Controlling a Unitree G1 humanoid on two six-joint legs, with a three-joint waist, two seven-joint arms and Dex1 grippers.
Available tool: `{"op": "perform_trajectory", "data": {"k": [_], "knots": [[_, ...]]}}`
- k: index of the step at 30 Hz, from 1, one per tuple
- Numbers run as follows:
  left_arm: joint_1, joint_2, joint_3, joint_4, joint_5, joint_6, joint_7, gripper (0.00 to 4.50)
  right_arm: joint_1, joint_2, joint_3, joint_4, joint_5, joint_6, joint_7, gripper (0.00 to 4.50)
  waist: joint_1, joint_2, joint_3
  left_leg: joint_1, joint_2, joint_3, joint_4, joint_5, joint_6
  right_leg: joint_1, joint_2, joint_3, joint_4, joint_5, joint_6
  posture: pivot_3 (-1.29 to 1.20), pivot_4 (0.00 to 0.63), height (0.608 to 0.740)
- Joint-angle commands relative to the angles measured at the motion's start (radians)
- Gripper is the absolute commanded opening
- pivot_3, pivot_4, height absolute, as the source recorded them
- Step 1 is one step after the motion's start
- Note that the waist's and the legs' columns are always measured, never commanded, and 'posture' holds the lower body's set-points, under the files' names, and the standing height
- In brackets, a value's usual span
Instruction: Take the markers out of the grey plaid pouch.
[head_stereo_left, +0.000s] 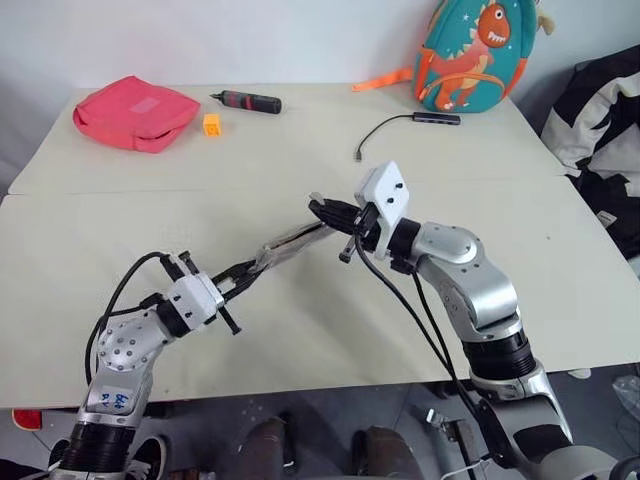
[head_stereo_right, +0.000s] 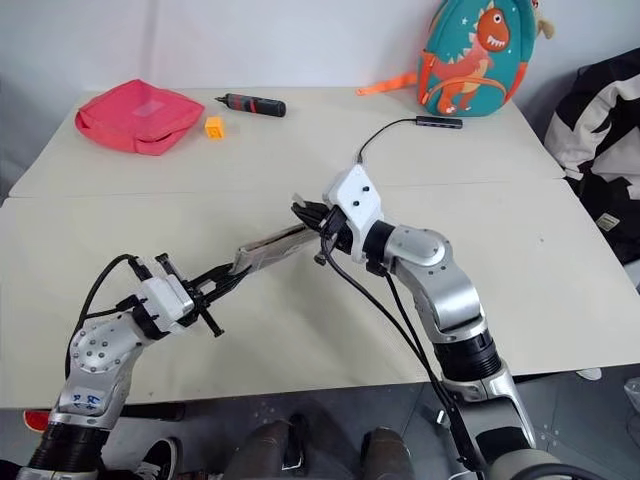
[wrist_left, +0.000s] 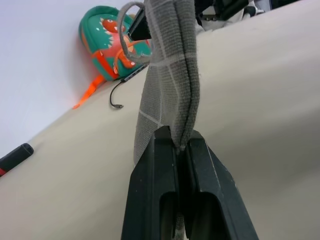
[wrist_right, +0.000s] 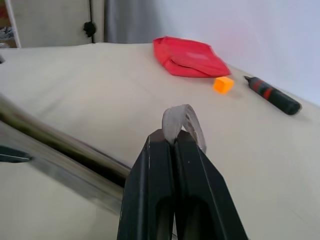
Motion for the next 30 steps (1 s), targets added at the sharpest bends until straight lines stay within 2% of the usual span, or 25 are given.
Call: {"op": "perform_trajectory", "data": {"k": [1,11,20,25,30], "knots": [[0.033,-0.015,0.062,-0.017,-0.114,0.069,-0.014,0.0,-0.025,-0.031,-0.075,0.042,-0.032,-0.062,-0.054,0.02,0.0,0.0,0.0,0.0,0.0,0.0,0.0,0.0,0.0,0.0,0.0,0.0,0.0,0.0,0.0,0.0,0.15,0.74],[0.027,-0.062,0.164,0.028,-0.178,0.16,0.025,0.0,0.006,-0.098,-0.101,0.12,-0.084,-0.106,-0.096,0.02,0.0,0.0,0.0,0.0,0.0,0.0,0.0,0.0,0.0,0.0,0.0,0.0,-0.003,0.0,0.0,0.0,0.15,0.74],[0.028,-0.103,0.191,0.077,-0.168,0.177,0.037,0.0,0.007,-0.131,-0.104,0.051,-0.03,-0.089,-0.03,0.02,0.0,0.0,0.0,0.0,0.0,0.0,0.0,0.0,0.001,0.001,0.0,0.0,-0.004,0.0,0.0,0.0,0.15,0.74],[0.027,-0.112,0.209,0.082,-0.257,0.245,-0.022,0.0,0.02,-0.107,-0.155,-0.082,0.183,0.026,0.055,0.02,0.001,0.0,0.0,0.0,0.0,0.0,0.0,0.0,0.001,0.001,-0.001,0.0,-0.004,0.0,0.0,0.0,0.15,0.74],[0.015,-0.16,0.199,0.073,-0.276,0.285,-0.011,0.0,0.01,-0.088,-0.182,-0.128,0.276,0.084,0.043,0.02,0.001,0.0,0.0,0.0,0.0,-0.001,0.001,0.0,0.001,0.001,-0.001,0.0,-0.005,0.0,0.0,0.0,0.15,0.74]]}}
